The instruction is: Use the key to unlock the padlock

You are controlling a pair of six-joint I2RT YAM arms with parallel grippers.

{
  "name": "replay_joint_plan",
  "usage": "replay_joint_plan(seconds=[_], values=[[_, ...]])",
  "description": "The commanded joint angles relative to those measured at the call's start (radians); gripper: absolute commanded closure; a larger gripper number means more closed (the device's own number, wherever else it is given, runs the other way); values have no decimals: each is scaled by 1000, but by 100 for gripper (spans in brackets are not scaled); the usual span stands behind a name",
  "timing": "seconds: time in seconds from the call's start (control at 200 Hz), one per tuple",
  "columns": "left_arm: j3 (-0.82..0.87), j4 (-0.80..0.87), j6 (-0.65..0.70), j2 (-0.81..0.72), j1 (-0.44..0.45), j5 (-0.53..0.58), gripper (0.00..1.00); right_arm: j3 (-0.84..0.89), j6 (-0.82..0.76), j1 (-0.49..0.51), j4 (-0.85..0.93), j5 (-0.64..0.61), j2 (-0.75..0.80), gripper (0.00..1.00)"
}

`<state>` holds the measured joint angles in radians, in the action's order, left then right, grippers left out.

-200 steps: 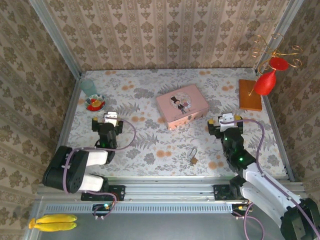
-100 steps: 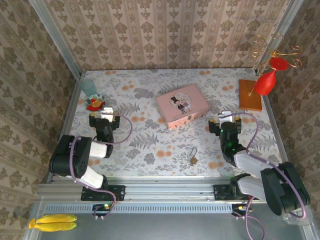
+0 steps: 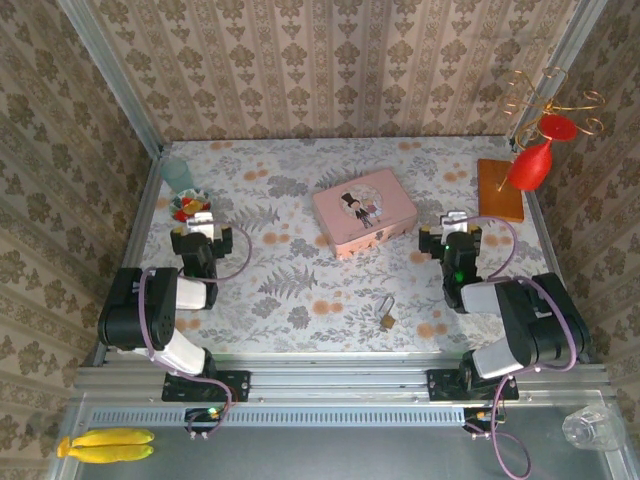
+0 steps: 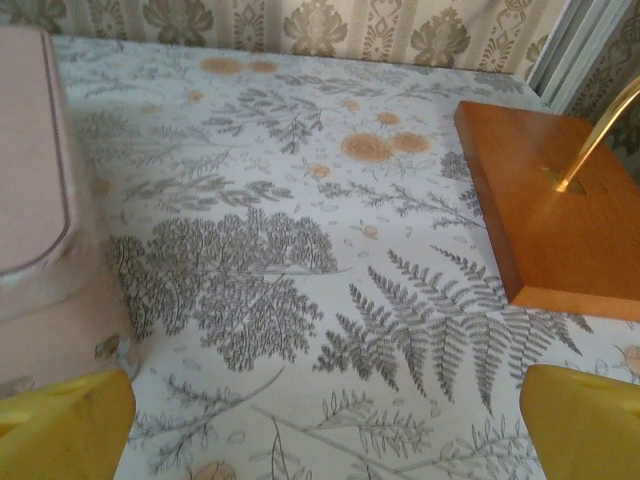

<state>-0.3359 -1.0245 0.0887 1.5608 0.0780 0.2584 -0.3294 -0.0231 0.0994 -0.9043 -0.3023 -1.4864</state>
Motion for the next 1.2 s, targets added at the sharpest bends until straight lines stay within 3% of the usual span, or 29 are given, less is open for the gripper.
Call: replay_joint_plan(seconds=[0.0,0.045,1.195], values=[[-13,-3,-9,10,15,7,0,-29,76,-33,-80,7,-65,0],[-8,-17,-5,10,21,14,0,-47,104,-54,19,29,-29,0],[4,-48,8,16,35,35,0,-54,100,-53,8,23,-41,0]])
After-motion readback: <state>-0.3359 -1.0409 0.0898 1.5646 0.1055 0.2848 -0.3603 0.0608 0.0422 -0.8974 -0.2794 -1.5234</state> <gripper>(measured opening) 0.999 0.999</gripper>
